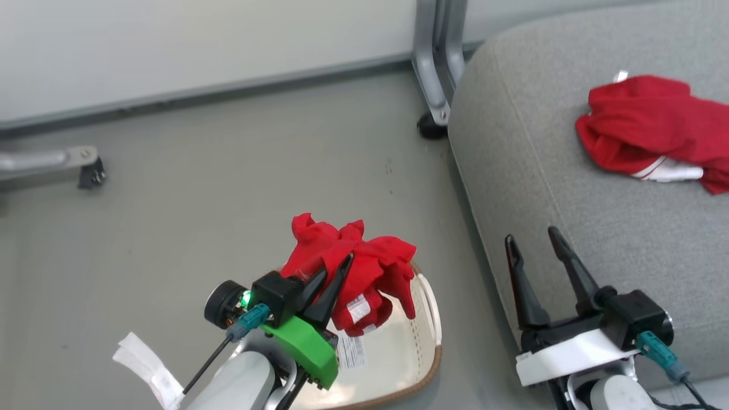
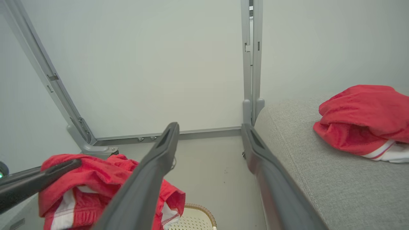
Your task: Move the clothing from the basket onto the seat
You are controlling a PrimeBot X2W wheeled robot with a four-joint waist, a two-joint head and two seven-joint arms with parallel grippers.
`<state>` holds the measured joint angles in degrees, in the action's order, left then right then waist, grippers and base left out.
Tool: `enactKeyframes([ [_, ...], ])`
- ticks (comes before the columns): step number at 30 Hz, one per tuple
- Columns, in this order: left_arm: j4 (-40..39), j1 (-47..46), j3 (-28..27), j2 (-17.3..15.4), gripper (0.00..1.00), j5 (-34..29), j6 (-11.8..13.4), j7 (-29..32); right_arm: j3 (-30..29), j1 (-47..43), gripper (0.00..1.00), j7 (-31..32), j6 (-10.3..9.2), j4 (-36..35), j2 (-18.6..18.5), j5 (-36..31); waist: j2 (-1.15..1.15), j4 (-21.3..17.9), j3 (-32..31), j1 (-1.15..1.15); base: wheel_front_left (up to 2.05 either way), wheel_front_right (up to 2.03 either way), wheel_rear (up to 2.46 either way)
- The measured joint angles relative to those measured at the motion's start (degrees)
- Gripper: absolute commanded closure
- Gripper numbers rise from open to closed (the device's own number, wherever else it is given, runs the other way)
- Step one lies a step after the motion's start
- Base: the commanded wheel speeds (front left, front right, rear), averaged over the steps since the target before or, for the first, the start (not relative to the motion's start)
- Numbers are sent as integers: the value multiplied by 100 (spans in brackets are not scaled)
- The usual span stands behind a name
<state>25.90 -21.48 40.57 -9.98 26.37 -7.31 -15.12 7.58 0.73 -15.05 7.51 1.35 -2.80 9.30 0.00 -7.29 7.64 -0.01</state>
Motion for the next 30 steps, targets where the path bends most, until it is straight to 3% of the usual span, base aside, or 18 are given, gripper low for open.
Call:
enactKeyframes([
  [8,-660,382,-560,49,100,-288,0,0,199,-250,0,0,0,221,-1,71,0,115,-854,0,0,0,0],
  [13,-850,502,-609,63,100,-408,0,0,327,-285,0,0,0,307,-20,115,0,180,-1209,0,0,0,0],
  [23,-1039,404,-54,-14,100,-495,-8,0,1215,-241,0,0,0,610,-348,167,0,299,-1442,0,0,0,0],
  [30,-1423,136,561,-64,100,-147,-8,190,1655,163,0,-1,0,955,-499,21,0,350,-1353,0,0,0,0],
])
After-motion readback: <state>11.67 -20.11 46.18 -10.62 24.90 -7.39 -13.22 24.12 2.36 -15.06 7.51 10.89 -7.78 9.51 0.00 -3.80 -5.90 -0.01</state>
